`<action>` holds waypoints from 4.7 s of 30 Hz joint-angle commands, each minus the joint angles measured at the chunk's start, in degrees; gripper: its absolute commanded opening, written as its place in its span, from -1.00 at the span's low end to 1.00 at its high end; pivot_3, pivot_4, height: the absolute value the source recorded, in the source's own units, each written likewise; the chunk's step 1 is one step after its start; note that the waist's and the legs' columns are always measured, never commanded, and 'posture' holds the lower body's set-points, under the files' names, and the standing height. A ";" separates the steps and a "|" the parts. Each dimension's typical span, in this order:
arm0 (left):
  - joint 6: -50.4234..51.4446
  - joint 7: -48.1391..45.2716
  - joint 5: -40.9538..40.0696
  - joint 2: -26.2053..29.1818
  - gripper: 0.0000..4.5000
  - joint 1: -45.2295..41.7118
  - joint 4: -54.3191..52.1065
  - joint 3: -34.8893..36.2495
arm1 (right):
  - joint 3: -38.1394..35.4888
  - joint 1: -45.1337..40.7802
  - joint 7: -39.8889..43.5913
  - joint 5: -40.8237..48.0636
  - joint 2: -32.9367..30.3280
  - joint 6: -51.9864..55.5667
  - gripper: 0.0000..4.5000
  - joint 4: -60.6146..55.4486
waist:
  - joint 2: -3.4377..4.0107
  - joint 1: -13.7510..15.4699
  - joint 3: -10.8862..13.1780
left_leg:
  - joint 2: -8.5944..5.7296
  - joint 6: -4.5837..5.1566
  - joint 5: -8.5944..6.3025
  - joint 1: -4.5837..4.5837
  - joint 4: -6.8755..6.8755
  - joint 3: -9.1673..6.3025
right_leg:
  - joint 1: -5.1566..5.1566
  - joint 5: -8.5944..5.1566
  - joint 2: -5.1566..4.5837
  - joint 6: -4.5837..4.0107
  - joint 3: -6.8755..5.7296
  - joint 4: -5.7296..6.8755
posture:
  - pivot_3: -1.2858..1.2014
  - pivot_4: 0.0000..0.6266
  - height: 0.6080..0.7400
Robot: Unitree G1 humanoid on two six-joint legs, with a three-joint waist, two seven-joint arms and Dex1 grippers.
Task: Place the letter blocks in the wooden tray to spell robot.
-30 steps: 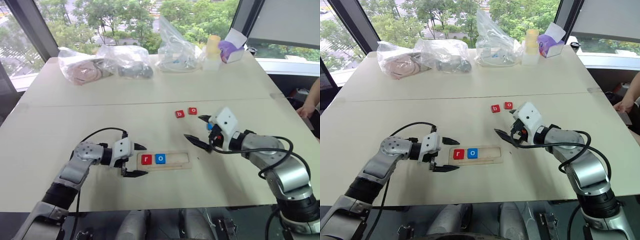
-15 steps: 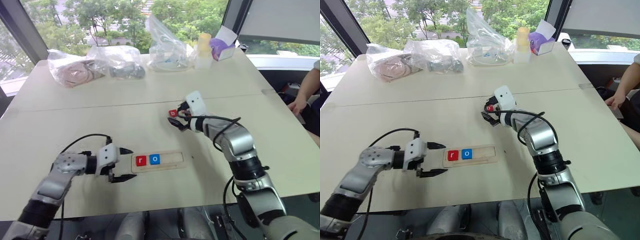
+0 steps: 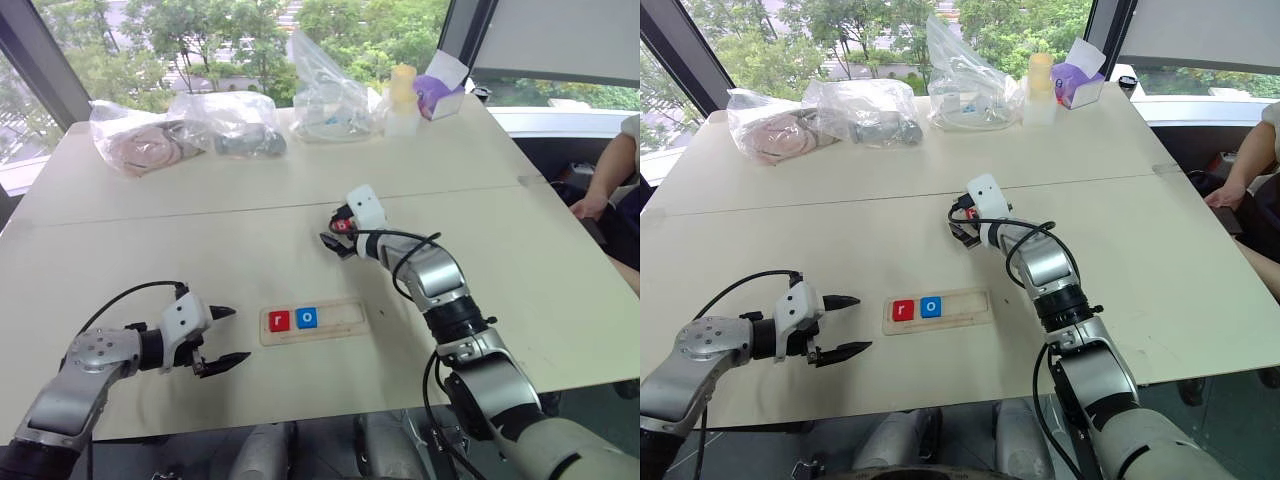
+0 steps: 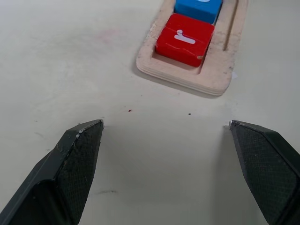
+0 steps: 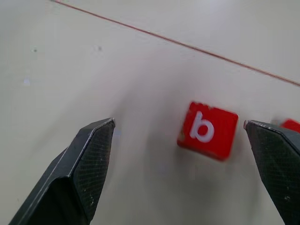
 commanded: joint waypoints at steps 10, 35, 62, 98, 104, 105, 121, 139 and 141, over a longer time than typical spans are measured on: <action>7.56 1.67 -9.86 -0.08 0.99 0.74 -9.56 6.76 | -1.65 -4.43 -1.97 -2.54 2.33 -2.04 1.00 6.95 | 0.00 -0.04 0.00 | 0.00 -0.02 0.01 -0.01 0.00 0.00 | -0.01 0.00 0.00 -0.01 0.00 0.00 | 0.03 -0.52 1.00; 10.58 -0.55 -17.79 1.24 1.00 -2.01 -13.29 10.89 | -2.35 1.30 -0.83 -2.99 -0.47 13.32 -0.49 -11.37 | 0.04 0.28 0.03 | -0.03 -0.05 0.03 -0.08 -0.01 0.01 | -0.05 0.00 -0.01 -0.02 0.01 -0.03 | 0.03 -0.52 1.00; 6.26 -0.05 -20.56 -7.98 1.00 -14.14 -6.34 6.49 | -17.83 27.75 7.45 18.46 -24.44 52.53 0.97 -58.51 | -0.19 1.88 0.13 | 0.00 -0.04 0.02 -0.21 0.30 0.04 | 0.10 -0.06 -0.08 0.00 -0.06 -0.15 | 0.03 -0.52 1.00; 10.22 -1.88 -23.06 -8.25 1.00 -10.66 -7.70 5.71 | 5.80 13.80 60.19 -0.81 -39.49 -33.73 0.37 -4.02 | -0.60 1.90 0.57 | 0.00 -0.02 0.00 -0.02 0.33 0.05 | 0.34 -0.18 -0.16 -0.03 -0.05 -0.20 | 0.03 -0.52 1.00; 10.06 -1.74 -22.89 -8.07 1.00 -10.25 -7.78 6.03 | 5.08 14.42 60.02 -0.35 -38.72 -32.76 -0.99 -5.47 | -0.59 1.85 0.57 | 0.01 -0.02 0.00 0.00 0.32 0.04 | 0.36 -0.16 -0.15 0.01 -0.06 -0.19 | 0.03 -0.52 1.00; 10.04 -1.61 -22.84 -8.05 1.00 -10.19 -7.77 6.14 | 4.68 14.90 59.47 0.30 -38.47 -31.04 -0.99 -7.01 | -0.59 1.88 0.57 | 0.00 -0.02 0.00 0.00 0.33 0.04 | 0.36 -0.17 -0.16 0.00 -0.06 -0.19 | 0.03 -0.52 1.00; 9.71 -0.80 -22.38 -7.80 1.00 -10.02 -7.47 5.88 | 2.23 17.84 56.17 2.54 -40.88 -18.42 -0.63 -21.10 | -0.57 2.04 0.58 | -0.02 -0.02 -0.01 -0.05 0.32 0.05 | 0.31 -0.19 -0.20 -0.04 -0.04 -0.21 | 0.03 -0.52 1.00; 8.77 -0.24 -21.77 -7.98 1.00 -8.95 -7.93 5.98 | 3.90 17.00 47.86 1.17 -33.52 -12.20 0.75 -17.58 | -0.57 1.84 0.58 | -0.01 -0.02 -0.01 -0.05 0.32 0.04 | 0.29 -0.16 -0.19 0.01 -0.04 -0.19 | 0.03 -0.52 1.00; 8.61 -0.15 -21.54 -8.01 1.00 -8.91 -7.93 5.90 | 3.84 17.27 46.48 0.94 -32.73 -11.66 0.75 -17.24 | -0.57 1.82 0.57 | 0.00 -0.02 -0.01 -0.04 0.31 0.05 | 0.29 -0.16 -0.18 0.02 -0.04 -0.19 | 0.03 -0.52 1.00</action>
